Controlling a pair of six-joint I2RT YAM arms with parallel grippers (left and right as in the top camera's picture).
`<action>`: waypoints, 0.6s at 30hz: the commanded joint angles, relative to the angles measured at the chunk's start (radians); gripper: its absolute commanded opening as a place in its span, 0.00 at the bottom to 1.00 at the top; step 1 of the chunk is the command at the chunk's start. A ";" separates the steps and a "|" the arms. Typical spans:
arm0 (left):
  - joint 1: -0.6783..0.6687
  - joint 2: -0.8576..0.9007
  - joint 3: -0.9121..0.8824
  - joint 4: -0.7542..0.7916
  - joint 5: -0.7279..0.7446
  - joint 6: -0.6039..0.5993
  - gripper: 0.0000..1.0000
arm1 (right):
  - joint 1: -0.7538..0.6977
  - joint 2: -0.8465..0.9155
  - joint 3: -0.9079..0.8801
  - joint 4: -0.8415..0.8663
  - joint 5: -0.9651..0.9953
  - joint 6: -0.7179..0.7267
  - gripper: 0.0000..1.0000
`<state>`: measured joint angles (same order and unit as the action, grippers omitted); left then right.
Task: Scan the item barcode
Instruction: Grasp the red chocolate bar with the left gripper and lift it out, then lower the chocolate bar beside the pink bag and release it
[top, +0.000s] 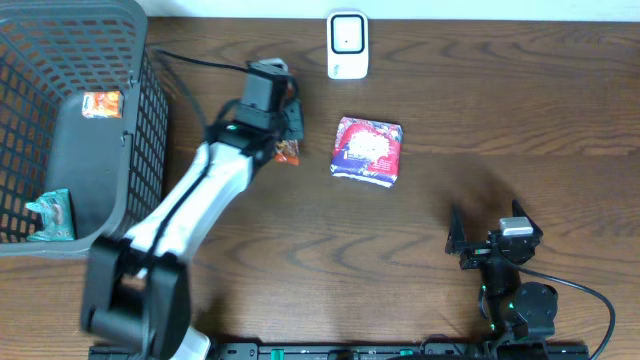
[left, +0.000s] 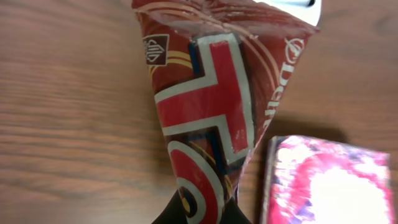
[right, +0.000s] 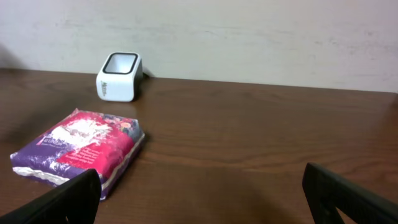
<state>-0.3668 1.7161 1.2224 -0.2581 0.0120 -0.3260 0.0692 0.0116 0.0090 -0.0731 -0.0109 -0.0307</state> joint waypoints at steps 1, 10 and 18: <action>-0.037 0.082 0.008 0.030 -0.027 0.003 0.07 | -0.007 -0.006 -0.004 -0.002 0.002 -0.008 0.99; -0.158 0.187 0.008 0.063 -0.020 -0.231 0.08 | -0.007 -0.006 -0.004 -0.002 0.002 -0.008 0.99; -0.260 0.188 0.008 0.128 -0.020 -0.272 0.08 | -0.007 -0.006 -0.004 -0.002 0.002 -0.008 0.99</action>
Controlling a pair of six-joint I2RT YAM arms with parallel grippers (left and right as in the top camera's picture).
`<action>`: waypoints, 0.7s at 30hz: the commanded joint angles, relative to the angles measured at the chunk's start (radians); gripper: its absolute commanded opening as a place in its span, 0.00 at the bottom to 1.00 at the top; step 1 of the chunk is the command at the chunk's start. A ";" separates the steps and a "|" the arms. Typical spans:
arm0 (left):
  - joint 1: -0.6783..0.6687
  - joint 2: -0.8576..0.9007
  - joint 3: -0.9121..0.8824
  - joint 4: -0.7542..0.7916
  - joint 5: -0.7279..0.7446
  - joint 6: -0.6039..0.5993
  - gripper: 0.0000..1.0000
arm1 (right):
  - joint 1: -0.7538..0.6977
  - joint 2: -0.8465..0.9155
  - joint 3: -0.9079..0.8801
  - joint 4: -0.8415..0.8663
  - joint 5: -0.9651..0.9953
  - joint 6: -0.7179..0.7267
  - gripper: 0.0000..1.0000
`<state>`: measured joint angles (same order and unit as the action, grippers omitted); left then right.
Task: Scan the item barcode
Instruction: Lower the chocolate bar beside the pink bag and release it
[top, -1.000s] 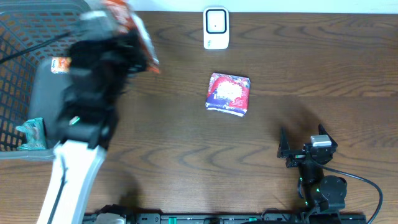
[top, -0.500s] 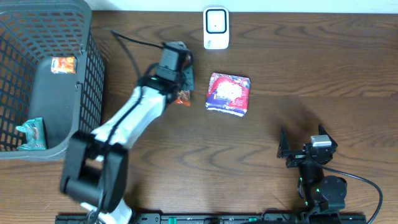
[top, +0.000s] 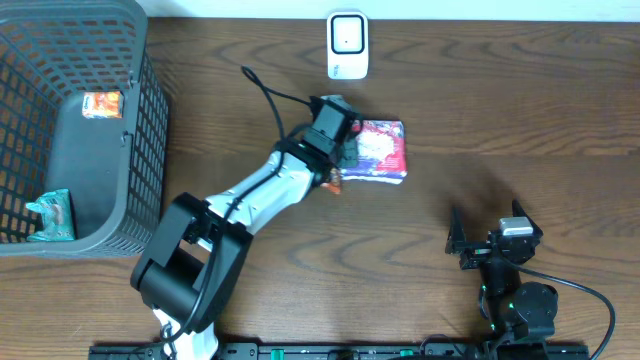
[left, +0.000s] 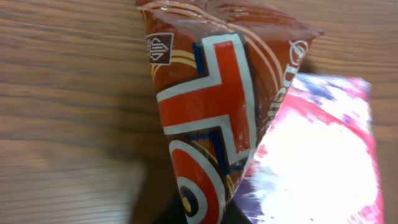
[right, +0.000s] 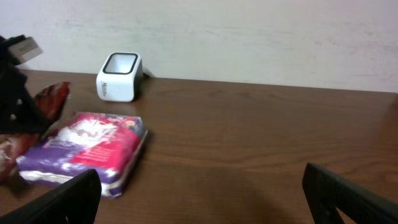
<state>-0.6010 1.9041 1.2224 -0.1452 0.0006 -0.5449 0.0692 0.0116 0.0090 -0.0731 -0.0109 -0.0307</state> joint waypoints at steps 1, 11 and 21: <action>-0.035 0.000 0.008 0.022 -0.009 -0.069 0.08 | -0.007 -0.006 -0.004 -0.002 0.002 -0.008 0.99; -0.014 0.000 0.008 0.048 -0.157 -0.028 0.08 | -0.007 -0.006 -0.004 -0.002 0.002 -0.008 0.99; 0.039 0.037 0.007 0.000 -0.159 -0.194 0.08 | -0.007 -0.006 -0.004 -0.002 0.002 -0.008 0.99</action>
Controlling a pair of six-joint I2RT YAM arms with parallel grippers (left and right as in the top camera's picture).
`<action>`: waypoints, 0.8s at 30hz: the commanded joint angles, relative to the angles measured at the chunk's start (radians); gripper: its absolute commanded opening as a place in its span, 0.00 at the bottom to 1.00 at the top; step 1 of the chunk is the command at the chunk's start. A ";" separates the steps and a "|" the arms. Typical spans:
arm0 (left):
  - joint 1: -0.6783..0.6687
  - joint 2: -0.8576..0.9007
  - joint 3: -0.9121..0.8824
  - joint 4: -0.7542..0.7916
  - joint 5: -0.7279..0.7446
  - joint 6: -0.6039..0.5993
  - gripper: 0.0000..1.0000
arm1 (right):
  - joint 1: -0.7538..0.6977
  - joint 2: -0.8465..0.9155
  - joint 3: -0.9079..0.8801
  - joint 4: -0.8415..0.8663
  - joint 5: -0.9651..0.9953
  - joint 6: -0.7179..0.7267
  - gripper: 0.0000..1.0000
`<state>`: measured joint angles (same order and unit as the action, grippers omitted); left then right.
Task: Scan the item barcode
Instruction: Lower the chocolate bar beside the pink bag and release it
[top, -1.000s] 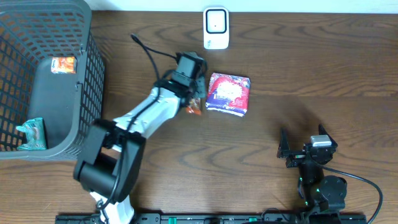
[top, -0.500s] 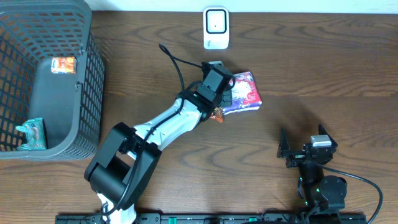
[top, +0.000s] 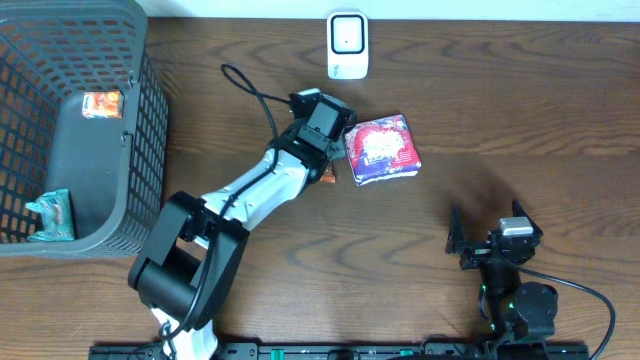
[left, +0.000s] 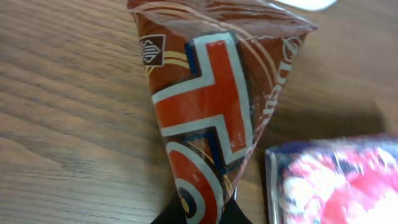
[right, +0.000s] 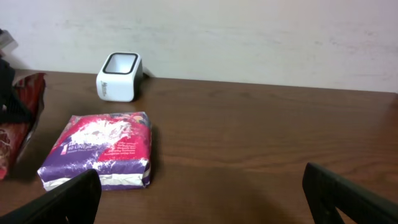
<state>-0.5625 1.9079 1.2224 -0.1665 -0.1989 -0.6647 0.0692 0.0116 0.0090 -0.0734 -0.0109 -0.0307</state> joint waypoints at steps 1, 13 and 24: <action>0.000 0.042 0.007 0.041 0.070 -0.074 0.08 | -0.007 -0.006 -0.004 -0.002 0.002 -0.008 0.99; 0.000 0.118 0.009 0.269 0.353 0.040 0.08 | -0.007 -0.006 -0.004 -0.001 0.002 -0.008 0.99; 0.013 0.117 0.013 0.299 0.458 0.115 0.08 | -0.007 -0.006 -0.004 -0.001 0.002 -0.008 0.99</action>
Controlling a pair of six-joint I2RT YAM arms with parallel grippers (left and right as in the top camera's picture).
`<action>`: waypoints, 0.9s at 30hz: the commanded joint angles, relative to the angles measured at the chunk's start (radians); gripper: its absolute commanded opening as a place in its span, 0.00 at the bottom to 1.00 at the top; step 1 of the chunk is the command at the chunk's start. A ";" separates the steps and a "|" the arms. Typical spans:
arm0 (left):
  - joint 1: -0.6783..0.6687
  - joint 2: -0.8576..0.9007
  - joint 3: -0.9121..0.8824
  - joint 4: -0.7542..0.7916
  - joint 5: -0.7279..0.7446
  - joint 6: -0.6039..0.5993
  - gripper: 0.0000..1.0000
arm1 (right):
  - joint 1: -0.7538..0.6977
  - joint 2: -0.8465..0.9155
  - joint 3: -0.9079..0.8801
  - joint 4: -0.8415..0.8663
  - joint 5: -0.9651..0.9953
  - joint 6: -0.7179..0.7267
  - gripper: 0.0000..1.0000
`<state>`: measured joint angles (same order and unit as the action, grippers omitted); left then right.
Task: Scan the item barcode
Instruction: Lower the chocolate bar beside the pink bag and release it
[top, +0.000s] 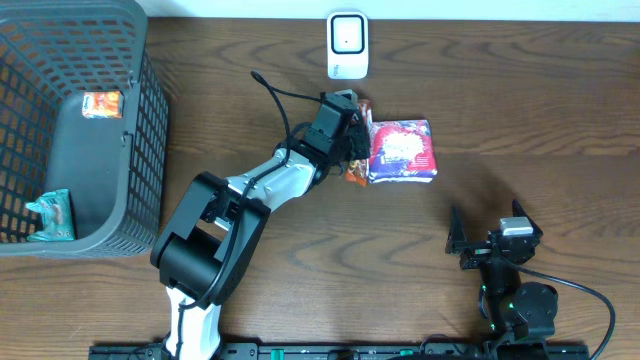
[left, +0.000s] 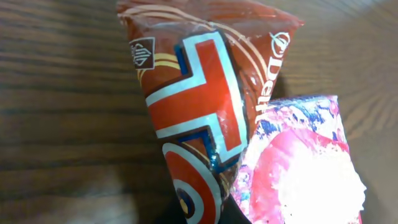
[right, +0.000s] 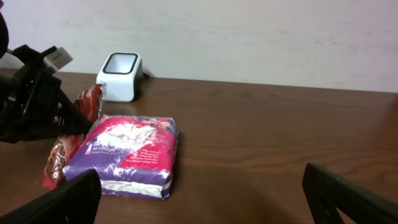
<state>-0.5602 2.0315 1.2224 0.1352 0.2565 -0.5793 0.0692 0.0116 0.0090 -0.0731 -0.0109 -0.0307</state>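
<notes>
My left gripper (left: 198, 214) is shut on a red snack bag (left: 199, 112) with a white-edged cross; the bag (top: 356, 150) hangs against the left edge of a pink and purple pack (top: 402, 151) lying mid-table. The white barcode scanner (top: 347, 44) stands at the far edge, just beyond them. In the right wrist view the snack bag (right: 68, 143) touches the pack (right: 127, 152) with the scanner (right: 118, 76) behind. My right gripper (right: 202, 193) rests open near the front right, with nothing between its fingers.
A dark mesh basket (top: 140, 120) stands at the far left, holding an orange packet (top: 101, 103) and a teal packet (top: 53, 214). A black cable (top: 275, 95) trails from the left arm. A pale wall (right: 249, 37) runs behind the table.
My left gripper has moved right with the snack bag. The pink and purple pack has been shifted right and now lies squarer. The right arm is unchanged.
My left gripper held the snack bag left of the pack. Then it was against the pack's left edge. The pack then lay turned and further right, with the bag beside it. Now bag and pack are further right again, below the scanner.
</notes>
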 joint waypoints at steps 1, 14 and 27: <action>0.015 -0.009 0.013 -0.013 -0.026 0.031 0.07 | -0.007 -0.006 -0.004 -0.002 0.002 -0.008 0.99; 0.021 -0.048 0.013 -0.206 -0.204 0.045 0.45 | -0.007 -0.006 -0.004 -0.002 0.002 -0.008 0.99; 0.045 -0.396 0.029 -0.199 -0.172 0.116 0.57 | -0.007 -0.006 -0.004 -0.002 0.002 -0.008 0.99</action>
<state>-0.5358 1.7603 1.2236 -0.0696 0.0845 -0.4885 0.0692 0.0116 0.0090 -0.0734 -0.0109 -0.0307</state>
